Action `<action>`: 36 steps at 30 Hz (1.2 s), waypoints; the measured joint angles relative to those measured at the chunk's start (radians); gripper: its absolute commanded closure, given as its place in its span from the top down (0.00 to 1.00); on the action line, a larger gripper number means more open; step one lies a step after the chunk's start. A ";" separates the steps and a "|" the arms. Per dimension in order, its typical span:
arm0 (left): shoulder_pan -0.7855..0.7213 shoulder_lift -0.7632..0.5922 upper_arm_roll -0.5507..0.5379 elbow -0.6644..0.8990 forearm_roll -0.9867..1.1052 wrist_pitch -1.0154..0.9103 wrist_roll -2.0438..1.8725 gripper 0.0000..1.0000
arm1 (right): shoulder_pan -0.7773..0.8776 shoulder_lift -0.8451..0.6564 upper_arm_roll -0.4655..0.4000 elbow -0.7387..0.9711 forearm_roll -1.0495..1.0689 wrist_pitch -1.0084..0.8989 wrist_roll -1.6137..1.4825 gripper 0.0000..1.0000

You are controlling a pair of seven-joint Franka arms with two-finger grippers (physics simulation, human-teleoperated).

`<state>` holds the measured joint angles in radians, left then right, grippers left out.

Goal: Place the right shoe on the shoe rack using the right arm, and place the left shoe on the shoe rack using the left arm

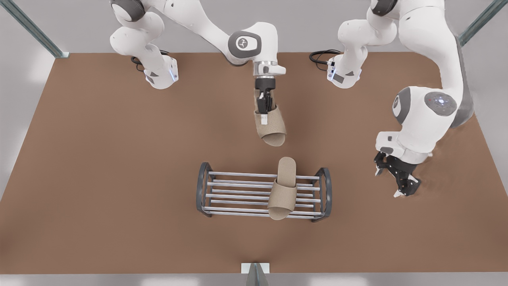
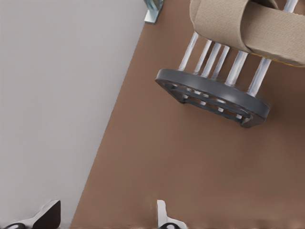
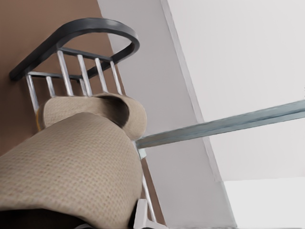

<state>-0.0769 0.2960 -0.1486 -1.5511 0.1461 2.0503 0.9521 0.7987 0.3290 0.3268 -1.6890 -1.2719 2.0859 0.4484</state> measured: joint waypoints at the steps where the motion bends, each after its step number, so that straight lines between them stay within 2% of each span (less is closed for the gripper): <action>1: -0.021 0.015 -0.009 -0.027 -0.026 -0.059 -0.090 1.00 | 0.013 0.023 -0.003 0.024 0.001 -0.041 -0.032 0.30; 5: -0.019 0.023 0.005 -0.169 -0.100 -0.109 -0.404 1.00 | 0.043 0.088 -0.023 0.098 0.005 -0.154 -0.146 0.30; 7: -0.020 0.012 0.043 -0.184 -0.139 -0.117 -0.482 1.00 | 0.051 0.121 -0.035 0.130 0.008 -0.187 -0.195 0.30; 10: -0.021 -0.026 0.093 0.016 -0.204 -0.270 -0.582 1.00 | 0.056 0.183 -0.039 0.193 0.010 -0.216 -0.258 0.30; 12: -0.035 -0.047 0.112 0.073 -0.224 -0.362 -0.641 1.00 | 0.058 0.234 -0.053 0.240 0.011 -0.223 -0.294 0.30; 18: -0.045 -0.038 0.115 0.093 -0.239 -0.511 -0.784 1.00 | 0.076 0.308 -0.090 0.286 0.011 -0.212 -0.369 0.34; 26: -0.044 -0.027 0.115 0.093 -0.225 -0.572 -0.913 1.00 | 0.071 0.310 -0.210 0.303 0.006 -0.159 -0.413 0.35; 27: -0.044 -0.026 0.115 0.093 -0.225 -0.574 -0.926 1.00 | 0.070 0.323 -0.230 0.316 0.006 -0.147 -0.416 0.38; 28: -0.044 -0.025 0.115 0.093 -0.224 -0.577 -0.937 1.00 | 0.070 0.340 -0.253 0.332 0.004 -0.134 -0.416 0.72; 29: -0.045 -0.025 0.116 0.093 -0.224 -0.579 -0.948 1.00 | 0.068 0.355 -0.272 0.344 -0.001 -0.118 -0.407 1.00; 36: -0.044 -0.027 0.119 0.093 -0.222 -0.587 -1.009 1.00 | 0.066 0.380 -0.309 0.358 -0.018 -0.037 -0.357 1.00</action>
<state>-0.1211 0.2695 -0.0294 -1.4577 -0.0762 1.4636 -0.0572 0.8648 0.7088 0.0176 -1.3310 -1.2900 2.0486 0.0910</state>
